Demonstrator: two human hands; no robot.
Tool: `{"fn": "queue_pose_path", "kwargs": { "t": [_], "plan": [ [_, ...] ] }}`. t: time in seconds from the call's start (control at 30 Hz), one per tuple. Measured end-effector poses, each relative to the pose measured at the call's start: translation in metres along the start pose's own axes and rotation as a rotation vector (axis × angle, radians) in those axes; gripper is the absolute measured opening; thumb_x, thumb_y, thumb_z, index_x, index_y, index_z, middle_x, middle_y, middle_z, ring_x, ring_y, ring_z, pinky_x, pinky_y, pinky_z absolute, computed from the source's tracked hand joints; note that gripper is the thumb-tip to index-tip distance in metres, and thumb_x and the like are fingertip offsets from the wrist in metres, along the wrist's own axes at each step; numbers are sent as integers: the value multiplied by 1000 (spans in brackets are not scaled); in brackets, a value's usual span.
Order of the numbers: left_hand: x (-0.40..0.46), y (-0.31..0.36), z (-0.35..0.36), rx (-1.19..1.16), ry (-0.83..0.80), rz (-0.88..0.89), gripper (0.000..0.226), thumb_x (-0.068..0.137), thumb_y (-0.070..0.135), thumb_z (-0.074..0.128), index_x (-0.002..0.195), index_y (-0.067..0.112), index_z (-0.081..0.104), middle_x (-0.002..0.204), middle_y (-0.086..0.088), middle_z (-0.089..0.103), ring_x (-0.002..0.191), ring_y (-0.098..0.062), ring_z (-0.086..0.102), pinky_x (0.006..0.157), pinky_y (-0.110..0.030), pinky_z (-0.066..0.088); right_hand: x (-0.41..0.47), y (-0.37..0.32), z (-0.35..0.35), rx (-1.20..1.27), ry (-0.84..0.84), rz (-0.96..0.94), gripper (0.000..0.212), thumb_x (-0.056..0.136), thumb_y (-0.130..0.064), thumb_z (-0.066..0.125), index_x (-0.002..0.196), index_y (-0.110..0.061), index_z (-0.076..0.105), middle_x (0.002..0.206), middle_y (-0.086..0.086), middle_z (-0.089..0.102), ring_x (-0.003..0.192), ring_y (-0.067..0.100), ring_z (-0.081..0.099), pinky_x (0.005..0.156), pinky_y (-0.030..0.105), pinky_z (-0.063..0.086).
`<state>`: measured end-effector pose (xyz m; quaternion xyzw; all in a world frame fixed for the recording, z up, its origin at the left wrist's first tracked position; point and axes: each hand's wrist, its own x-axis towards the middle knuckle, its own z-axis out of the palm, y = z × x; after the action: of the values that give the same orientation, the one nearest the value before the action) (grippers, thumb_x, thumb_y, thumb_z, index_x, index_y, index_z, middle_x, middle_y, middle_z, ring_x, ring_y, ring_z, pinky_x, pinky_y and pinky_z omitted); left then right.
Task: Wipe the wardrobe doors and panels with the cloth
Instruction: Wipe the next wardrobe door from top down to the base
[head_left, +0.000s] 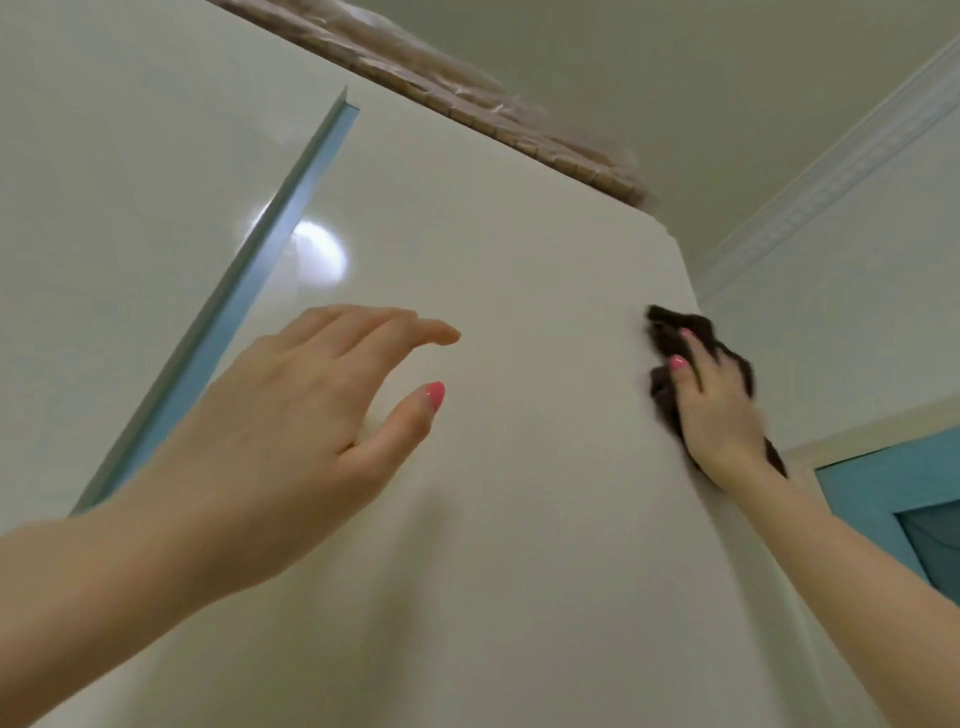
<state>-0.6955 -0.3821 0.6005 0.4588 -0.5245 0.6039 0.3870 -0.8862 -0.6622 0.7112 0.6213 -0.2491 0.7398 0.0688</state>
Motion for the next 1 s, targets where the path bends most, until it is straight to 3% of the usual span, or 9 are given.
{"fn": "queue_pose_path", "kwargs": {
  "t": [0.1, 0.17, 0.23, 0.4, 0.53, 0.63, 0.8, 0.9, 1.0],
  "plan": [
    [-6, -27, -17, 45, 17, -53, 48, 80, 64, 18, 124, 53, 36, 118, 37, 36, 115, 16, 25, 93, -22, 26, -9, -17, 8, 30, 23, 410, 50, 102, -46, 22, 151, -36, 18, 159, 7, 17, 146, 31, 12, 114, 61, 11],
    [-3, -38, -24, 83, 39, -80, 50, 81, 62, 20, 125, 50, 38, 116, 33, 36, 120, 6, 29, 93, -25, 27, -20, -45, 11, -5, -6, 439, 50, 103, -46, 20, 151, -36, 16, 161, 6, 10, 147, 31, 4, 112, 65, 4],
    [2, -40, -25, 103, 52, -94, 50, 82, 58, 22, 127, 45, 40, 117, 28, 39, 122, 1, 29, 92, -24, 25, -39, -81, 21, -12, -7, 227, 49, 103, -45, 22, 151, -37, 18, 161, 1, 9, 148, 27, 0, 113, 65, 1],
    [7, -30, -12, 70, 73, -101, 48, 83, 49, 30, 129, 38, 43, 130, 17, 48, 120, -3, 32, 91, -21, 24, -109, -169, 39, 4, -118, -505, 46, 102, -45, 27, 147, -46, 22, 161, -10, 11, 149, 16, 1, 118, 55, 1],
    [2, -29, -15, 57, 56, -86, 49, 82, 50, 29, 127, 40, 44, 128, 18, 49, 118, -3, 37, 91, -20, 27, -122, -168, 35, 83, -286, -965, 49, 97, -49, 21, 145, -46, 27, 159, -14, 17, 149, 11, 4, 119, 48, 0],
    [-11, -35, -29, 88, 15, -77, 48, 82, 53, 26, 127, 44, 42, 129, 25, 44, 119, 4, 30, 92, -19, 24, -82, -166, 34, 16, -260, -933, 45, 98, -53, 23, 143, -53, 23, 159, -20, 13, 147, 4, 2, 120, 46, 5],
    [-36, -54, -58, 149, -27, -81, 51, 82, 59, 20, 129, 48, 36, 124, 34, 30, 123, 10, 22, 93, -14, 17, -52, -216, 54, 10, -206, -444, 46, 101, -54, 23, 146, -52, 17, 161, -12, 5, 149, 13, -5, 118, 55, -3],
    [-39, -67, -73, 174, 21, -115, 49, 84, 56, 23, 129, 46, 39, 124, 33, 31, 122, 8, 25, 92, -13, 17, -73, -228, 53, 10, -238, -561, 46, 101, -55, 21, 146, -52, 16, 161, -14, 3, 149, 13, -8, 118, 55, -5],
    [-29, -72, -77, 188, 87, -159, 47, 87, 48, 28, 130, 38, 42, 127, 25, 40, 123, 0, 30, 91, -12, 16, -117, -212, 41, 15, -273, -930, 45, 100, -54, 24, 145, -52, 22, 160, -16, 10, 149, 12, -3, 119, 53, 0]
  ]
}}
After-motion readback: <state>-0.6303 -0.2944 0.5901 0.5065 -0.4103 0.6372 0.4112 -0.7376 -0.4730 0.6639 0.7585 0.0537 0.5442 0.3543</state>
